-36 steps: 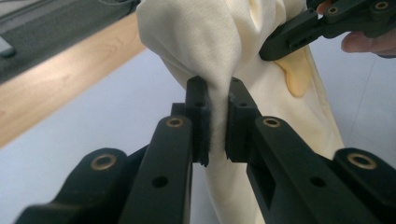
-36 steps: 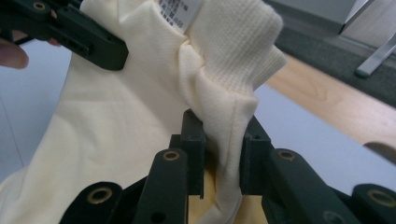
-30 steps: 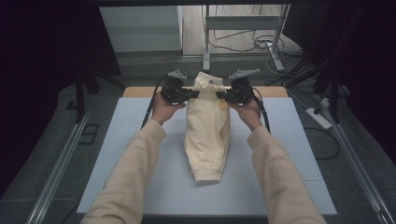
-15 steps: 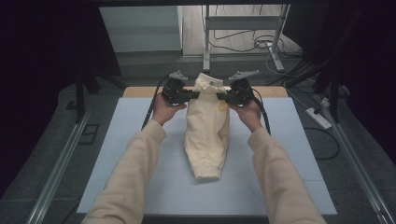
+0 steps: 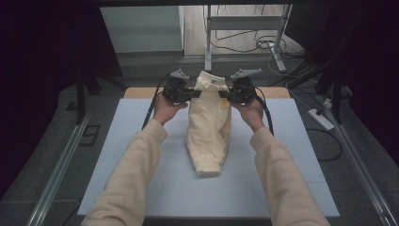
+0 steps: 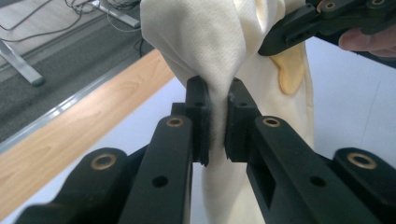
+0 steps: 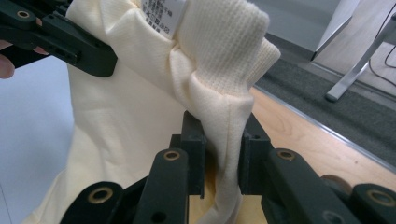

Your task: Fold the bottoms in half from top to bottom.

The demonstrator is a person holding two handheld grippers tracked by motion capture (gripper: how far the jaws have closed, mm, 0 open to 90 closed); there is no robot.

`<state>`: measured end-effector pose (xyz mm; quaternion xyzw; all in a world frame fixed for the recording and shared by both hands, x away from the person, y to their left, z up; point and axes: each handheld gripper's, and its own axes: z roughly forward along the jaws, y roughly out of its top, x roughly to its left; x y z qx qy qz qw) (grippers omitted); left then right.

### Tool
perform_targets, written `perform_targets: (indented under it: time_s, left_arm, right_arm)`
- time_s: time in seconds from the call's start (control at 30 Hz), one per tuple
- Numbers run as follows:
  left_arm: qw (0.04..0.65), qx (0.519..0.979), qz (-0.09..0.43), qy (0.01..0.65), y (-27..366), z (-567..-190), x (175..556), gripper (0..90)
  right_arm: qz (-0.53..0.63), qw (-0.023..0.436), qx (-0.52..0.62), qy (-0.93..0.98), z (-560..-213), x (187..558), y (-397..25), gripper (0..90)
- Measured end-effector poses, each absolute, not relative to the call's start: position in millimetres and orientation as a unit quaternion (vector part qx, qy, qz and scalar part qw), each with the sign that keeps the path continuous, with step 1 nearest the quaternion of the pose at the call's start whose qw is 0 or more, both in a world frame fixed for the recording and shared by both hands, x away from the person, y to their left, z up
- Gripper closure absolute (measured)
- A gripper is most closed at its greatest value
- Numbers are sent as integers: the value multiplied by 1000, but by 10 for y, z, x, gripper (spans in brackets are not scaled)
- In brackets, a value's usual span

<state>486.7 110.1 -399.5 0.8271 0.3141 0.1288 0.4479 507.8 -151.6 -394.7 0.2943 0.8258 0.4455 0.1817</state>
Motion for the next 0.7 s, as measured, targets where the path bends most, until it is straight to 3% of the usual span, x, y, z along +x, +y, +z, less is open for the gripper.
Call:
perform_targets:
  time_s: [0.7]
  left_arm:
    - [449, 829, 97, 320, 1132, -4409, 4717, 814]
  right_arm:
    - [440, 145, 298, 835, -4354, 4964, -1535, 753]
